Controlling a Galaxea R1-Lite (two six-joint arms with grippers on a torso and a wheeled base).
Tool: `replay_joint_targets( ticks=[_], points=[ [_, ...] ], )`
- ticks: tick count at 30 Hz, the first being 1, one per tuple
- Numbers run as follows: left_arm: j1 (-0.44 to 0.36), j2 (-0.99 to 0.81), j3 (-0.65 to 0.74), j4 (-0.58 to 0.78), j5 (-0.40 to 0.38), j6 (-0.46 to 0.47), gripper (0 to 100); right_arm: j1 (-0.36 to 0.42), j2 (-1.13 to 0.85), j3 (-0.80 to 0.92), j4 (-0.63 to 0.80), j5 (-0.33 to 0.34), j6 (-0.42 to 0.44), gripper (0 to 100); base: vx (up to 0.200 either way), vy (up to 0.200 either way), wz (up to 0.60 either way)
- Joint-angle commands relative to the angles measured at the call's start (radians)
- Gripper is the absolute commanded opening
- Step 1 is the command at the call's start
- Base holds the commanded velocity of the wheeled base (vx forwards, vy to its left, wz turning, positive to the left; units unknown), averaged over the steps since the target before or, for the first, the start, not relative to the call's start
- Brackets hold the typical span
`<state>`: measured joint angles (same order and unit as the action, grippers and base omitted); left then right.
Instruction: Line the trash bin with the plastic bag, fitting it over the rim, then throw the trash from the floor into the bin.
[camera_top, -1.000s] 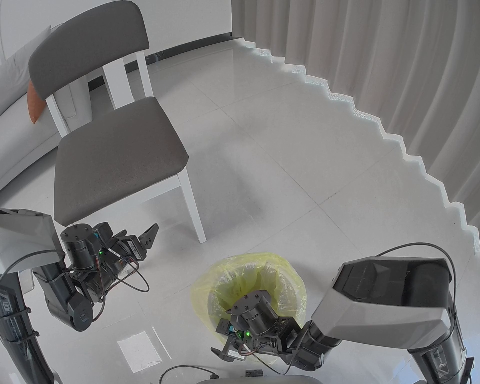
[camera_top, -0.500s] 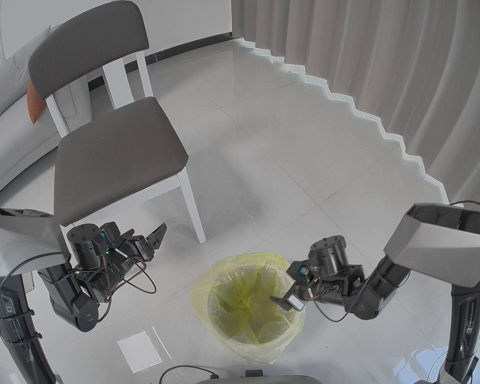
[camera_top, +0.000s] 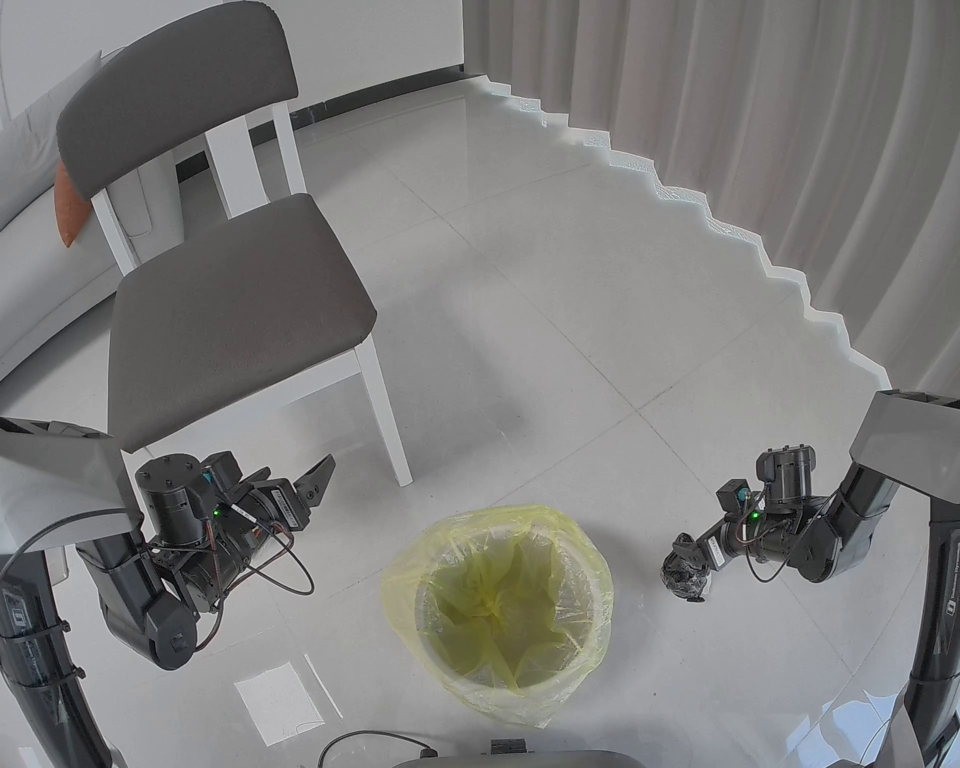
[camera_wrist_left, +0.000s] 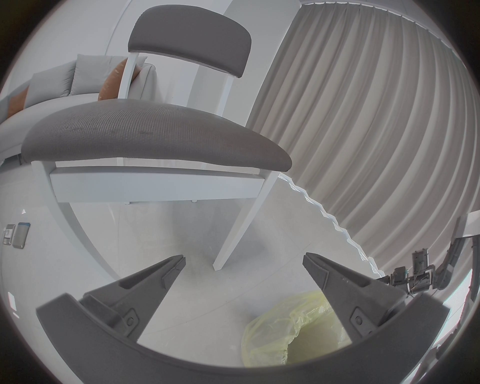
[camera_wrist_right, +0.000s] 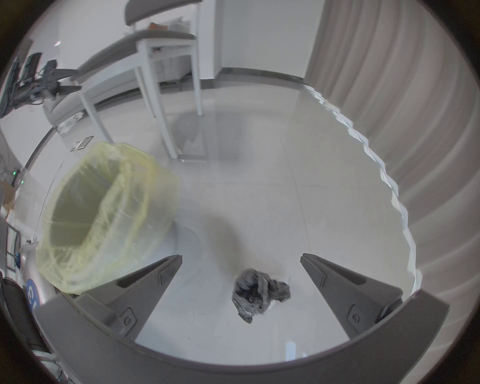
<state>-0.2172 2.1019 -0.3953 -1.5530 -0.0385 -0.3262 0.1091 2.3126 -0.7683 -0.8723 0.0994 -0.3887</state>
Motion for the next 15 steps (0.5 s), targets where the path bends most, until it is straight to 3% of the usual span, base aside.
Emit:
replay_joint_targets(
  ticks=[1, 15],
  points=[
    [-0.004, 0.02, -0.004, -0.018, 0.0, -0.004, 100, -0.059, 0.123, -0.062, 0.015, 0.0, 0.001, 100, 0.0, 0.0, 0.0],
    [-0.024, 0.03, -0.023, -0.018, 0.005, -0.016, 100, -0.043, 0.214, -0.404, 0.395, -0.017, 0.031, 100, 0.0, 0.0, 0.0]
  ],
)
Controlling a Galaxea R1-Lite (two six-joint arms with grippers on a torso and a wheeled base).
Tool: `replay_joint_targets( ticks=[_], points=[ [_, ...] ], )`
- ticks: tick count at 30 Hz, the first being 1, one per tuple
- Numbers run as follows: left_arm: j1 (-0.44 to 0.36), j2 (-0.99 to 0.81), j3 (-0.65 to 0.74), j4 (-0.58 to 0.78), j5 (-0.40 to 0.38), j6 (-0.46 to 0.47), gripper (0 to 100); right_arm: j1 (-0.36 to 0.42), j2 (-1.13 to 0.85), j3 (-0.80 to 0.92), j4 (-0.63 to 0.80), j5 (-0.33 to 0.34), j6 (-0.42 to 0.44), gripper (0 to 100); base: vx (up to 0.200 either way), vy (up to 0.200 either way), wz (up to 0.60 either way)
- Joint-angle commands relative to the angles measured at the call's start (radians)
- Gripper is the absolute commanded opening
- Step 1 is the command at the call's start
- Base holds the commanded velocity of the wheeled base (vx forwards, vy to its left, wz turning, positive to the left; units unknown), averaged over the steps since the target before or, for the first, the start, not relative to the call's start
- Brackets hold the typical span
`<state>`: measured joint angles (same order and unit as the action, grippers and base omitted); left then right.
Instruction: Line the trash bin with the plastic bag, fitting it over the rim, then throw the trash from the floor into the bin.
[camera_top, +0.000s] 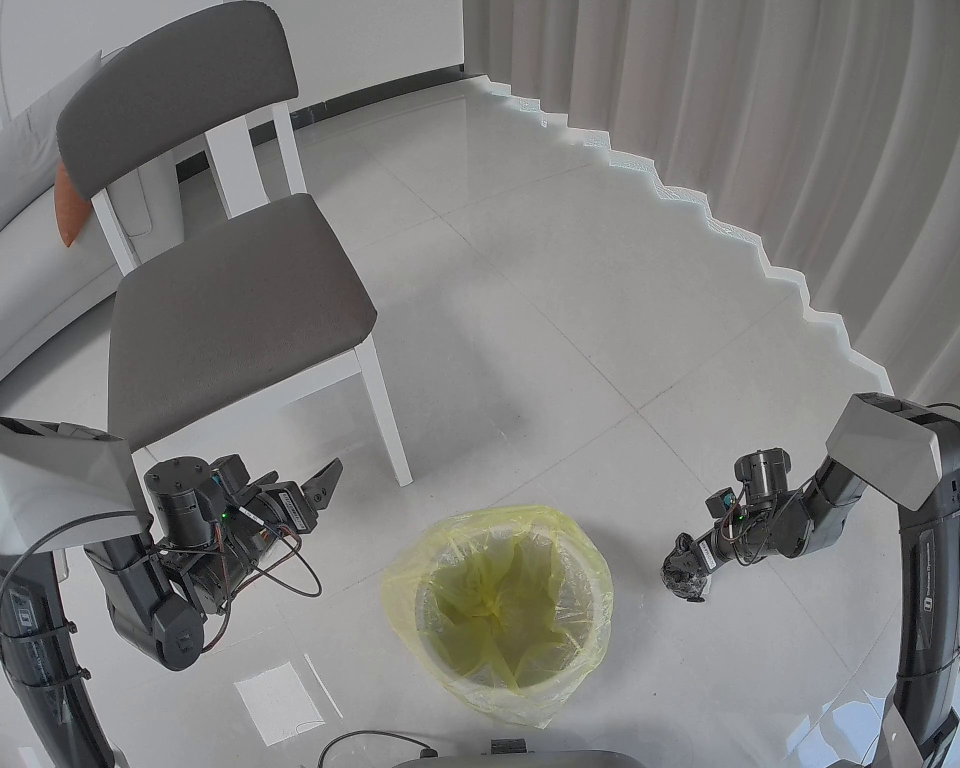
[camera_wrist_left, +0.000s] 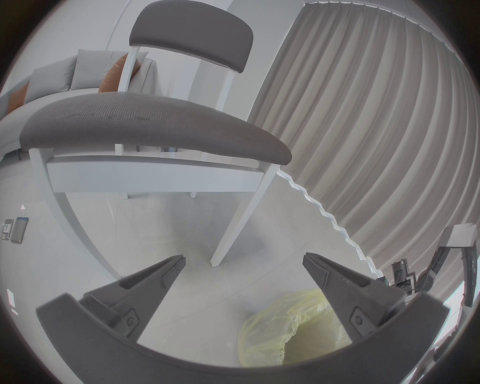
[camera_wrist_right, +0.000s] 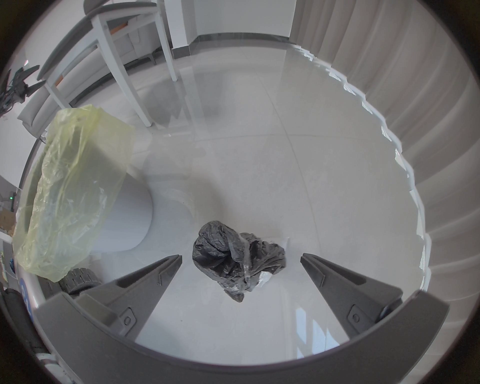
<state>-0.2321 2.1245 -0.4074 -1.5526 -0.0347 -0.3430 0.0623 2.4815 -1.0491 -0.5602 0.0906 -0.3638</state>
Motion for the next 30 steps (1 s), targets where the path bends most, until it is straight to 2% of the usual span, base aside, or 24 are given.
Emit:
replay_joint_targets(
  ticks=[1, 9, 21, 22, 30],
  points=[
    [-0.009, 0.008, -0.016, -0.018, 0.001, 0.001, 100, 0.004, 0.051, -0.147, 0.112, -0.008, 0.006, 100, 0.0, 0.0, 0.0],
    [-0.01, 0.017, -0.03, -0.018, 0.002, 0.006, 100, 0.004, 0.083, -0.324, 0.352, -0.009, 0.014, 100, 0.0, 0.0, 0.0],
    [-0.023, 0.032, -0.039, -0.018, 0.012, 0.007, 100, 0.004, 0.089, -0.367, 0.462, -0.009, 0.008, 100, 0.0, 0.0, 0.0],
    [-0.023, 0.031, -0.039, -0.018, 0.013, 0.007, 100, 0.004, 0.089, -0.367, 0.473, -0.009, 0.006, 0, 0.0, 0.0, 0.0],
    [-0.021, 0.028, -0.037, -0.018, 0.015, 0.007, 100, 0.005, 0.091, -0.402, 0.569, -0.009, 0.005, 0, 0.0, 0.0, 0.0]
  ],
)
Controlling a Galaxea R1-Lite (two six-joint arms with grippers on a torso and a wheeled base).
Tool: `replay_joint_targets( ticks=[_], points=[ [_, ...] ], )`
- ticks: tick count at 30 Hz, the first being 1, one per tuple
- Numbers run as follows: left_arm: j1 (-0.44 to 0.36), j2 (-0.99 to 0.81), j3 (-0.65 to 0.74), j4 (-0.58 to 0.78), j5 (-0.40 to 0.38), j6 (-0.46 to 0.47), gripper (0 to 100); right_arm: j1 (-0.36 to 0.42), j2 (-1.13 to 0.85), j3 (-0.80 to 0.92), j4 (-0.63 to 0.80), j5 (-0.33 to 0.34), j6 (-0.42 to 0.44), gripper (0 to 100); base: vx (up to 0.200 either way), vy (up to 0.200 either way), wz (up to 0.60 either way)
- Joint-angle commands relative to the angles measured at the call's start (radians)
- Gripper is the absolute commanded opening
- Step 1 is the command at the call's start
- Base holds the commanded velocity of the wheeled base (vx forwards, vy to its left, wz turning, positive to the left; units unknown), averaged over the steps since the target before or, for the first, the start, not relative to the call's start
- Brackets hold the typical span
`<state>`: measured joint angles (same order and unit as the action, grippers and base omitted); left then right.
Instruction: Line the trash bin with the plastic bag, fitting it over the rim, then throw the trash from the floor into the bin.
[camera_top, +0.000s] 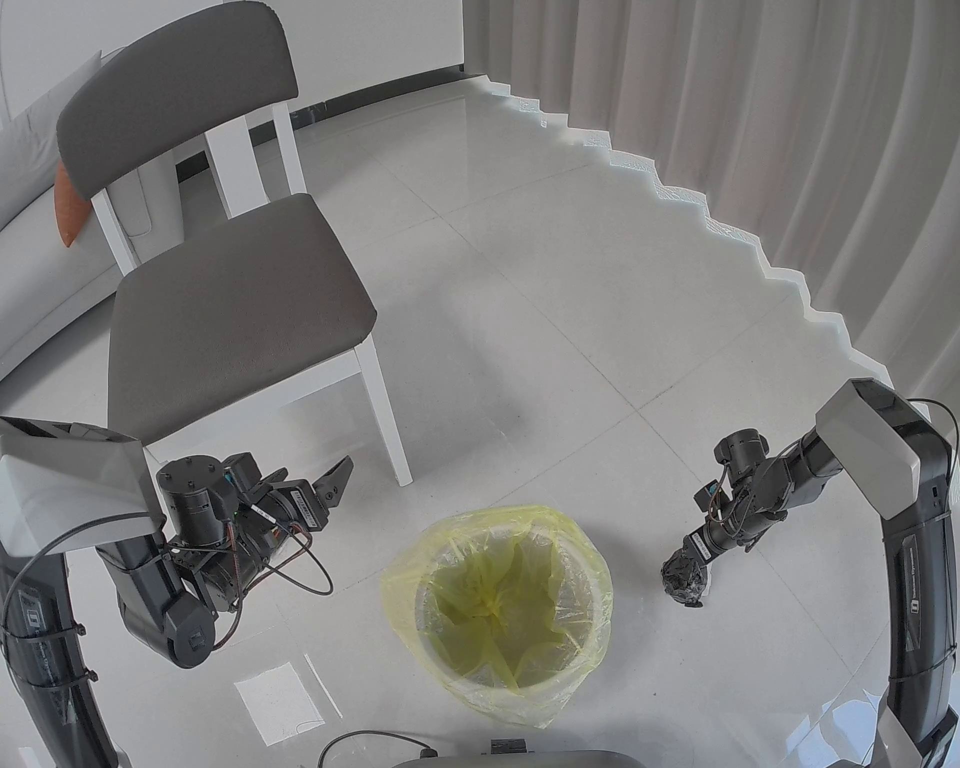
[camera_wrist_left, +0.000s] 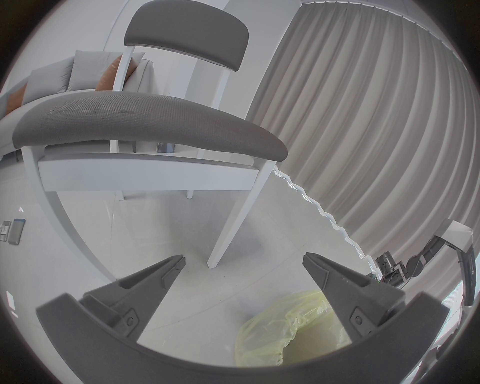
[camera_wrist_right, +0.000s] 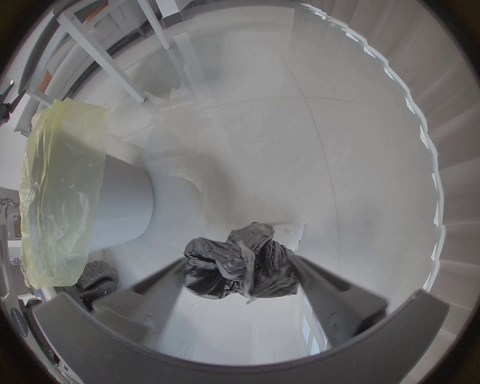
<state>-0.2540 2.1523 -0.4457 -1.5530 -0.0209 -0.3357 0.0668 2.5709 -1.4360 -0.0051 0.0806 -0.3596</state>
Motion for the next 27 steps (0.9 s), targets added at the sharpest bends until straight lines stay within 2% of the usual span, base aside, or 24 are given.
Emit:
replay_joint_targets(
  ticks=[1, 11, 27],
  points=[
    [0.001, -0.002, 0.001, -0.018, 0.001, 0.0, 100, 0.001, 0.002, -0.015, 0.017, 0.001, -0.001, 0, 0.0, 0.0, 0.0],
    [0.002, 0.0, 0.007, -0.018, 0.004, -0.006, 100, -0.001, -0.012, 0.009, 0.017, 0.001, -0.002, 0, 0.0, 0.0, 0.0],
    [-0.047, -0.066, 0.041, -0.018, 0.041, -0.014, 100, 0.001, -0.253, 0.213, -0.033, 0.005, -0.002, 0, 0.0, 0.0, 0.0]
  ],
)
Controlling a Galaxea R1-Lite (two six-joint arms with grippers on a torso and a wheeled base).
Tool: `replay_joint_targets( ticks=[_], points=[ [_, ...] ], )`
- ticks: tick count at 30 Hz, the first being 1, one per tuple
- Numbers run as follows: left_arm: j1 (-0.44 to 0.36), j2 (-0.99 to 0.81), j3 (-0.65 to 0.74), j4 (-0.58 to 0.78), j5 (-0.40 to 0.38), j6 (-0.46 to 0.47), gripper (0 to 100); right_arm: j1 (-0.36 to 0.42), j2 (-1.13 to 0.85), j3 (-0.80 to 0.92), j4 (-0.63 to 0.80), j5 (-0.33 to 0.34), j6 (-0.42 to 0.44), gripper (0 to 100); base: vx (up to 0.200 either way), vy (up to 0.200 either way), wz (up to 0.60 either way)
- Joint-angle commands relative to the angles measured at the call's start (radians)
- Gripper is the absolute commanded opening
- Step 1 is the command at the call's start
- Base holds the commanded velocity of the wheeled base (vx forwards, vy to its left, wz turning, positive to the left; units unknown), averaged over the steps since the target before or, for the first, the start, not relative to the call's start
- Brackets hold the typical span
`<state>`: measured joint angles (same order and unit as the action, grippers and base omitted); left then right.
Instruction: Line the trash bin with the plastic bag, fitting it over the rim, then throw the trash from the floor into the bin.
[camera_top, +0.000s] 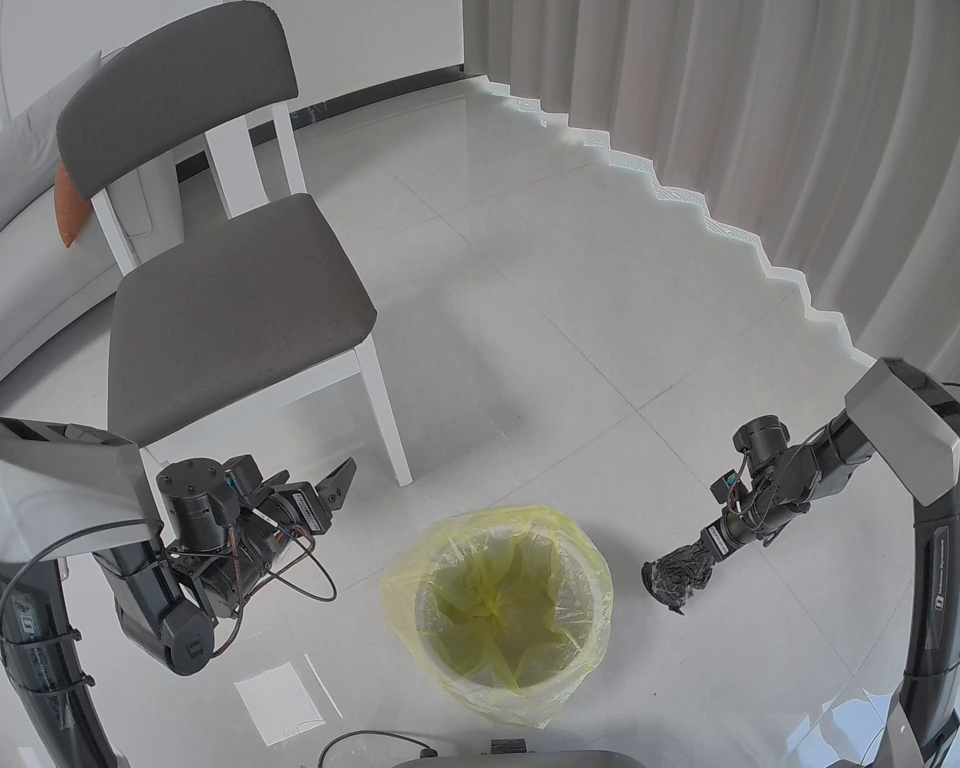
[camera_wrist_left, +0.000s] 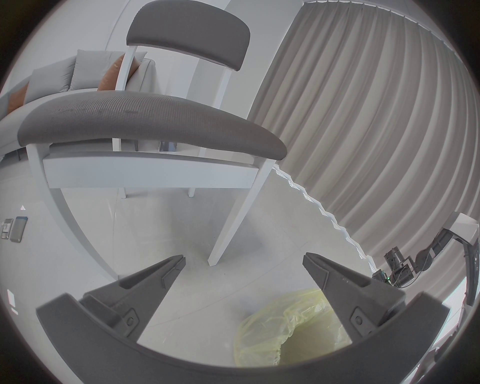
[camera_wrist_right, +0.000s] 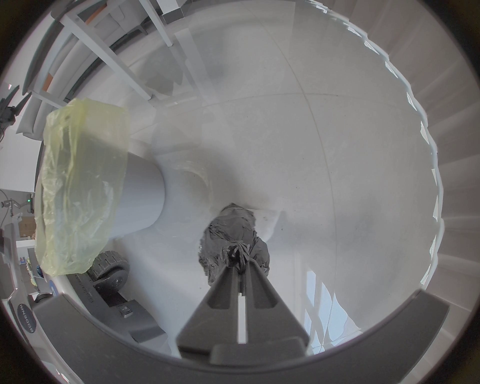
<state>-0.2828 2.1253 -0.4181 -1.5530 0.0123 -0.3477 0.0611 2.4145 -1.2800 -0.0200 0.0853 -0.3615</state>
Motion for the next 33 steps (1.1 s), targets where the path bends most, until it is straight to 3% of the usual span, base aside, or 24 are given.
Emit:
replay_joint_targets(
  ticks=[1, 7, 18, 28, 33],
  points=[
    [-0.019, -0.042, 0.013, -0.018, 0.008, -0.002, 100, 0.006, -0.103, 0.06, -0.02, 0.001, -0.001, 0, 0.0, 0.0, 0.0],
    [-0.032, -0.096, 0.05, -0.018, 0.008, -0.002, 100, 0.056, -0.264, 0.108, -0.012, -0.002, -0.001, 0, 0.0, 0.0, 0.0],
    [-0.075, -0.199, 0.148, -0.018, 0.028, -0.001, 100, 0.252, -0.518, 0.133, 0.028, -0.029, 0.006, 0, 0.0, 0.0, 0.0],
    [-0.095, -0.209, 0.167, -0.018, 0.044, -0.004, 100, 0.454, -0.66, 0.202, 0.022, -0.044, 0.001, 0, 0.0, 0.0, 0.0],
    [-0.121, -0.205, 0.165, -0.018, 0.06, -0.024, 100, 0.503, -0.652, 0.225, 0.014, -0.047, 0.001, 0, 0.0, 0.0, 0.0]
  ],
)
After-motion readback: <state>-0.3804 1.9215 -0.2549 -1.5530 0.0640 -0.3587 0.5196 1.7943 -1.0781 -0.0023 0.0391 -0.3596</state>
